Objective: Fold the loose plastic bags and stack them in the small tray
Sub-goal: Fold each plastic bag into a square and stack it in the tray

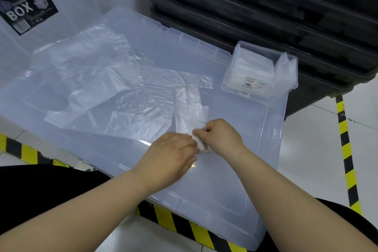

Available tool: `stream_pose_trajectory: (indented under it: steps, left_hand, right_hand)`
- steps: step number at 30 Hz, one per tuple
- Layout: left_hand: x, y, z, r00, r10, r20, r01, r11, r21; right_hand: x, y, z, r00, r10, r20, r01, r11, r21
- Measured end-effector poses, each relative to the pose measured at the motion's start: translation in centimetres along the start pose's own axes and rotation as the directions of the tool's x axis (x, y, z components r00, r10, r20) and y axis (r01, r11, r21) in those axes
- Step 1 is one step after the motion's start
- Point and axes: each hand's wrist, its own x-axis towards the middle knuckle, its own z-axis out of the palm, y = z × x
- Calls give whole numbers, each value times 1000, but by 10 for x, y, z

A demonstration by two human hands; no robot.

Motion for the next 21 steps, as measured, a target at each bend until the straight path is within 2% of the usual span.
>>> stream_pose_trajectory:
  steps: [3,7,9,11,13,14,15,17,18,19,21]
  left_hand:
    - [-7,1,4,998,13,61,-16,999,48]
    - [-7,-3,4,995,-43,94,39,998,41]
    - [-7,-2,4,992,-79,100,75,996,41]
    - [-8,-3,4,990,-101,98,98,994,42]
    - [-7,-5,3,989,-106,98,102,994,46]
    - [-7,-5,3,989,-109,100,104,993,55]
    - [-6,-6,3,989,-111,98,105,992,68]
    - [-5,-6,1,988,-125,94,118,990,81]
    - [-4,-7,1,987,-133,89,126,989,77]
    - [-5,-7,1,987,-140,84,134,988,72]
    - [-6,-8,3,985,-151,82,147,988,51]
  right_hand:
    - [0,0,1,999,-38,-23,38,999,3]
    - [1,8,-6,999,-30,14,26,977,210]
    - [-3,14,-13,998,-13,58,-2,966,260]
    - [-7,22,-17,998,-17,67,0,971,240]
    - [-10,31,-18,995,-92,-33,95,989,112]
    - [-12,35,-17,973,-201,-111,202,979,-3]
    - [-14,38,-15,911,-368,-185,349,928,-127]
    - [-16,42,-8,727,-665,-173,587,732,-346]
    - [-17,43,-3,671,-730,-130,632,655,-413]
    - [-16,44,1,646,-758,-93,651,610,-451]
    - [-16,41,6,657,-753,-42,660,601,-452]
